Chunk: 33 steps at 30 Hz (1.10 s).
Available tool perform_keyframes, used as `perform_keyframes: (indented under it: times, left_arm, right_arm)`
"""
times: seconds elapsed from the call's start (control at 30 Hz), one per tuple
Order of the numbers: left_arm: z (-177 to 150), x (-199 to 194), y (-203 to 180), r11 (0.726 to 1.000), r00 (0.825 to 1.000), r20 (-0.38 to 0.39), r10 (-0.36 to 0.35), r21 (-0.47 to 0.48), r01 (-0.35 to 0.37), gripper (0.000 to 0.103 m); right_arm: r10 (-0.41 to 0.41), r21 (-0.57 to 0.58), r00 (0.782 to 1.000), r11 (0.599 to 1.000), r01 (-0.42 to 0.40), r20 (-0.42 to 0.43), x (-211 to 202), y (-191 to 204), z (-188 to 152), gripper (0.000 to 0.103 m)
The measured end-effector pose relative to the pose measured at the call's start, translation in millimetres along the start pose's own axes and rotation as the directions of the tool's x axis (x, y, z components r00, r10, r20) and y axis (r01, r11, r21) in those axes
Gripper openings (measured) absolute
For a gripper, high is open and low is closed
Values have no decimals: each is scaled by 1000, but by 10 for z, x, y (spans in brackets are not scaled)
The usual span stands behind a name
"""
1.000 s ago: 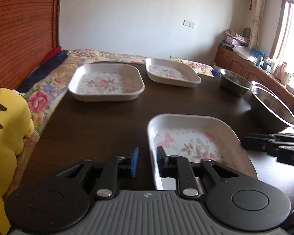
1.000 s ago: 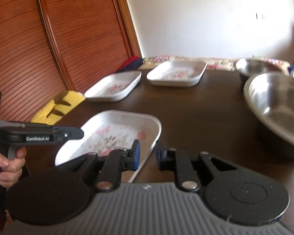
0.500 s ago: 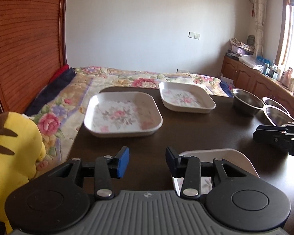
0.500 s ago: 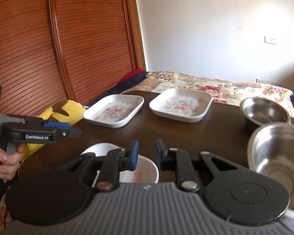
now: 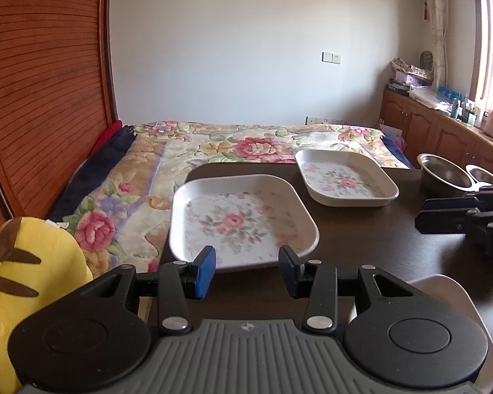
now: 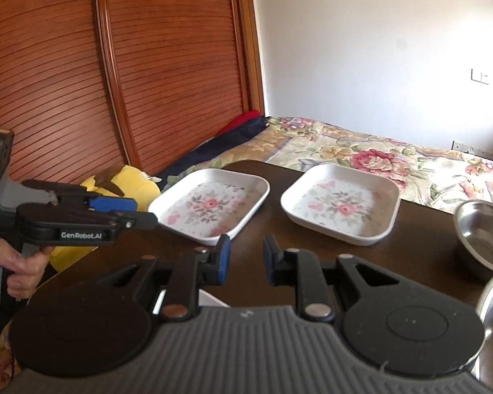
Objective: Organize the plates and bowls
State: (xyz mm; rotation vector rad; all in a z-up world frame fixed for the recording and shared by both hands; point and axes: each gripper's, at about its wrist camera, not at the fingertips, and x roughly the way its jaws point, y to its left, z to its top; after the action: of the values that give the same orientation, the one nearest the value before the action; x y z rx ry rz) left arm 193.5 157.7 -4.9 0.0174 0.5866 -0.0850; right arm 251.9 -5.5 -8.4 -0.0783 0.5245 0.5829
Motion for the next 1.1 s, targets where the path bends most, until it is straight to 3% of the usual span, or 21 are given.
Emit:
perform_keyframes:
  times: [0.43,0.6,0.7,0.93,1.1]
  left_arm:
    - [190,267,302,1000,1000,-2,-3,-10,3,46]
    - [221,417,424,1000,1000,-4,-1,-16,1,46]
    - [217,488,488,1000,1000,-6,1,-25,-2,47]
    - [224,649,650,999,1000,-16,1,-38,-1,61]
    - [214,725,725,999,1000,-27,-8,-44,7,64]
  right_arm:
    - [15,9,999,1000,-15,-46,481,68,195,31]
    - [22,22,997,1000,-21,-67,642,61,235,47]
    - [19,14,996,1000,-18,-88,720,78,231,51]
    - [16,0,993,1000,-16,-121,891,99,261,57]
    - [24,5,988,1000,-23,-153,1017,94,278,57]
